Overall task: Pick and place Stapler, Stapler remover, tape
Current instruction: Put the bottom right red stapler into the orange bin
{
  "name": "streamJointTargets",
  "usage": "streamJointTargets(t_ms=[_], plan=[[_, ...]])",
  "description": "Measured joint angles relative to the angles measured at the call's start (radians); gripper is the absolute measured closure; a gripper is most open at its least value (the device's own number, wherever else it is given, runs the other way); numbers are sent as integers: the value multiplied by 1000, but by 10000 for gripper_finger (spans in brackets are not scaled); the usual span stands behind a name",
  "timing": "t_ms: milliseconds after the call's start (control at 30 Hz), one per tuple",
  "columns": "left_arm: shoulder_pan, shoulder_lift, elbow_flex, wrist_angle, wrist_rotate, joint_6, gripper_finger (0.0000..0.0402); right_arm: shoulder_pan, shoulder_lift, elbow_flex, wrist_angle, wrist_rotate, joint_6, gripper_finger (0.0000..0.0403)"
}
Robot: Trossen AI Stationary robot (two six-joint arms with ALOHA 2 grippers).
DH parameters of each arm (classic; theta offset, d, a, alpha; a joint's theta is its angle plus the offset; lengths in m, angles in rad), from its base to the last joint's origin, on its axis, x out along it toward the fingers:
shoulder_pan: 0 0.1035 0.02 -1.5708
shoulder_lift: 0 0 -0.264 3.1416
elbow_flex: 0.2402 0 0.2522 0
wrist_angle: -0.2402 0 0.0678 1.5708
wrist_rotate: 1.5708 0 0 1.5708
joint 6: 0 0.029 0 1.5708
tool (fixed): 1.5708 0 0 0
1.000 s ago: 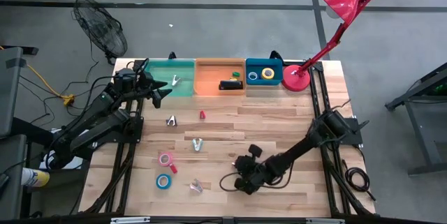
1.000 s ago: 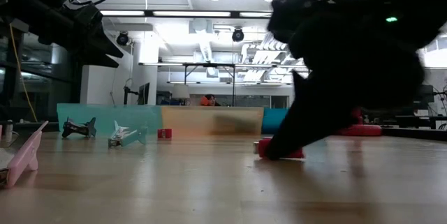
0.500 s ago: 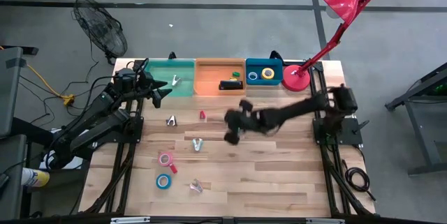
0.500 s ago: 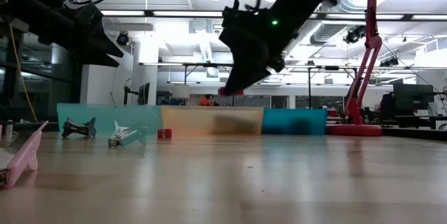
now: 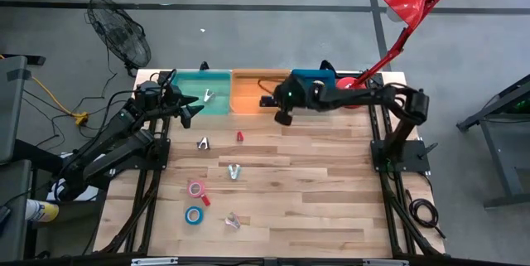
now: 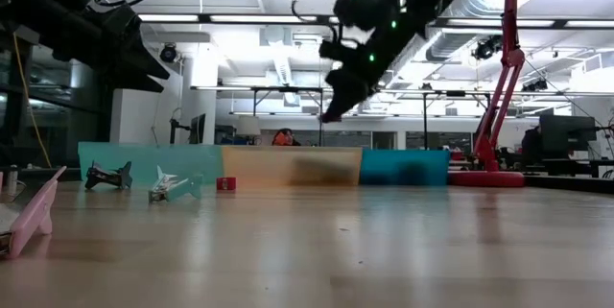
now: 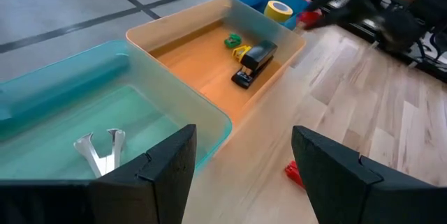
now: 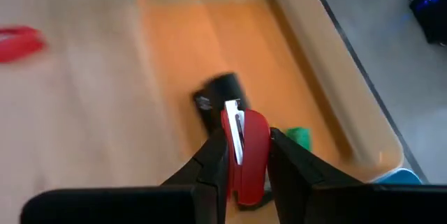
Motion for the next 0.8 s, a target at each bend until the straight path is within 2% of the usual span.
streamJointTargets(t_ms=[200,400,567,800], plan=[[0,0,0,-4,0,0,170,-127,41,1,56,-151,-71,338],[0,0,0,-4,0,0,170,-193,87,1,110,-279,-138,338],[0,0,0,-4,1,0,170,-216,128,1,186,-289,-142,336],[0,0,0,-7,5,0,170,-215,170,1,237,-278,-142,305]])
